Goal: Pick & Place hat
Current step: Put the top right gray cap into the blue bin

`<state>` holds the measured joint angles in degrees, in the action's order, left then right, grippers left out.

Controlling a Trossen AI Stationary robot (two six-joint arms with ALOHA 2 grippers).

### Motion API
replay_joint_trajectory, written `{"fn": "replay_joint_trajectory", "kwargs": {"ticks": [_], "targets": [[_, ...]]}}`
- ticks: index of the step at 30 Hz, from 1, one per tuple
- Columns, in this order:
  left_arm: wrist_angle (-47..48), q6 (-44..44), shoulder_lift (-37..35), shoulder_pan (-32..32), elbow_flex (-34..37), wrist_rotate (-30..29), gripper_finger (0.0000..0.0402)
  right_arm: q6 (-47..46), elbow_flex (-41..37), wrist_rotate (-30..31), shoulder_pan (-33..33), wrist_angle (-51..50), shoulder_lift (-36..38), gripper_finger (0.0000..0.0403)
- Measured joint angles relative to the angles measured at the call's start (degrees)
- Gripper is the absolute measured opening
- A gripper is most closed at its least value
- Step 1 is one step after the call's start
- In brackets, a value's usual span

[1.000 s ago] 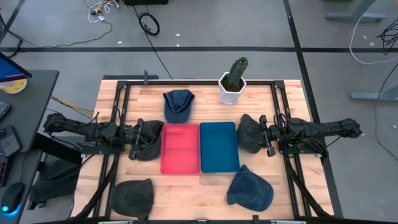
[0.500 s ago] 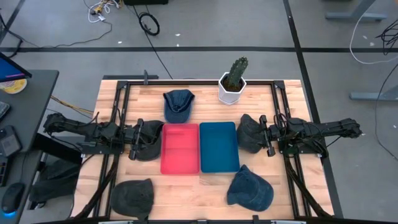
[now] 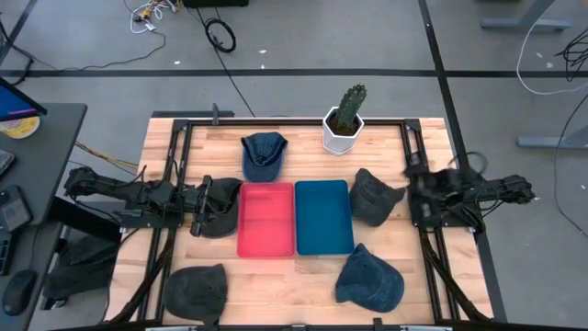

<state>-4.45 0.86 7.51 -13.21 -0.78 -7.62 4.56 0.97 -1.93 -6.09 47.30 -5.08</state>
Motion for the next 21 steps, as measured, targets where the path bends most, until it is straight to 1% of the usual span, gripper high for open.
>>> {"fn": "replay_joint_trajectory", "kwargs": {"ticks": [3, 5, 10, 13, 15, 17, 19, 21], "targets": [[0.0, 0.0, 0.0, 0.0, 0.0, 0.0, 0.0193, -2.8, 0.0, 0.0, 0.0, 11.7, 0.0, 0.0178], [0.0, 0.0, 0.0, 0.0, 0.0, 0.0, 0.0193, -3.7, 0.0, 0.0, 0.0, 16.4, 0.0, 0.0178], [0.0, 0.0, 0.0, 0.0, 0.0, 0.0, 0.0193, -4.1, 0.4, 0.0, 0.0, 22.5, 0.0, 0.0178], [0.0, 0.0, 0.0, 0.0, 0.0, 0.0, 0.0193, -4.0, 3.8, -0.6, 0.0, 21.3, 0.0, 0.0178], [0.0, 0.0, 0.0, 0.0, 0.0, 0.0, 0.0193, -3.1, 8.5, -1.8, 0.0, 13.9, 0.0, 0.0178], [0.0, 0.0, 0.0, 0.0, 0.0, 0.0, 0.0193, -2.5, 15.2, -2.0, 0.0, 0.1, -0.1, 0.0178], [0.0, 0.0, 0.0, 0.0, 0.0, 0.0, 0.0193, -1.4, 23.7, -0.2, 0.0, -15.8, -0.9, 0.0178], [0.0, 0.0, 0.0, 0.0, 0.0, 0.0, 0.0193, -1.8, 32.5, 3.8, 0.0, -30.6, -2.5, 0.0178]]}}
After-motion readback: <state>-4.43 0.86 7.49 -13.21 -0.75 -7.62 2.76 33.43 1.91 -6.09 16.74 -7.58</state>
